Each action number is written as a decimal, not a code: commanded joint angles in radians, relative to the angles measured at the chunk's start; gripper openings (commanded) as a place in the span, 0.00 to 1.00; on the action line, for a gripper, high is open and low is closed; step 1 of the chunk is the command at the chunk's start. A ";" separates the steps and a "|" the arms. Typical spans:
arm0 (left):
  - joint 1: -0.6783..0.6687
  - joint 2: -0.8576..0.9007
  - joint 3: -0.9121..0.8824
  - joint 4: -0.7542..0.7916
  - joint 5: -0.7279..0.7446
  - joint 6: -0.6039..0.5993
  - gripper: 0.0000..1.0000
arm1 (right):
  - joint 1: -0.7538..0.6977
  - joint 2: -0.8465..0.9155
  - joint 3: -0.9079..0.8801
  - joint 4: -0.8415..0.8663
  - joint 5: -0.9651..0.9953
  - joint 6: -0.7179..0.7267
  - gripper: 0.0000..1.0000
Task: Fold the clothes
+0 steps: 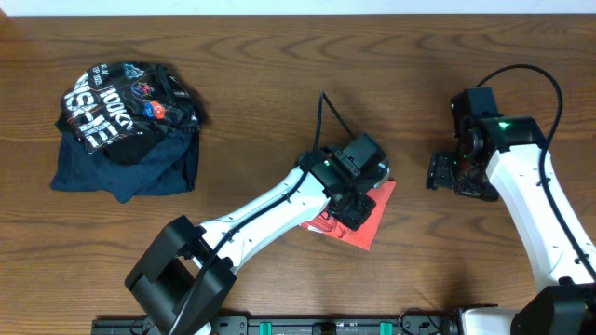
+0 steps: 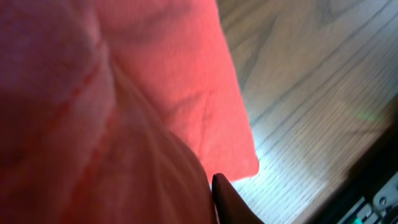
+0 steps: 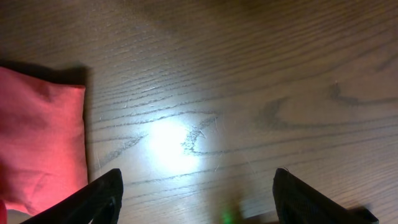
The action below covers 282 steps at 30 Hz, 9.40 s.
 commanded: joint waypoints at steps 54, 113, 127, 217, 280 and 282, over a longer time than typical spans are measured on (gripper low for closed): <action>0.552 -0.048 0.041 -0.241 0.183 0.002 0.76 | 0.464 0.049 0.002 0.193 -0.247 -0.533 0.72; 0.403 -0.151 -0.175 -0.052 0.043 0.004 0.79 | 0.458 -0.023 -0.035 0.058 -0.180 -0.218 0.50; 0.403 -0.168 -0.175 -0.053 0.043 0.004 0.80 | 0.458 -0.023 -0.206 0.243 -0.113 -0.015 0.51; 0.307 -0.031 -0.174 0.323 0.000 0.087 0.80 | 0.227 -0.154 -0.340 0.273 0.161 0.103 0.12; 0.325 -0.127 -0.174 0.256 -0.161 0.133 0.93 | 0.198 -0.221 -0.181 0.513 0.037 -0.243 0.60; 0.333 -0.127 -0.164 0.261 -0.152 0.177 0.94 | 0.176 -0.263 -0.181 0.465 0.071 -0.223 0.61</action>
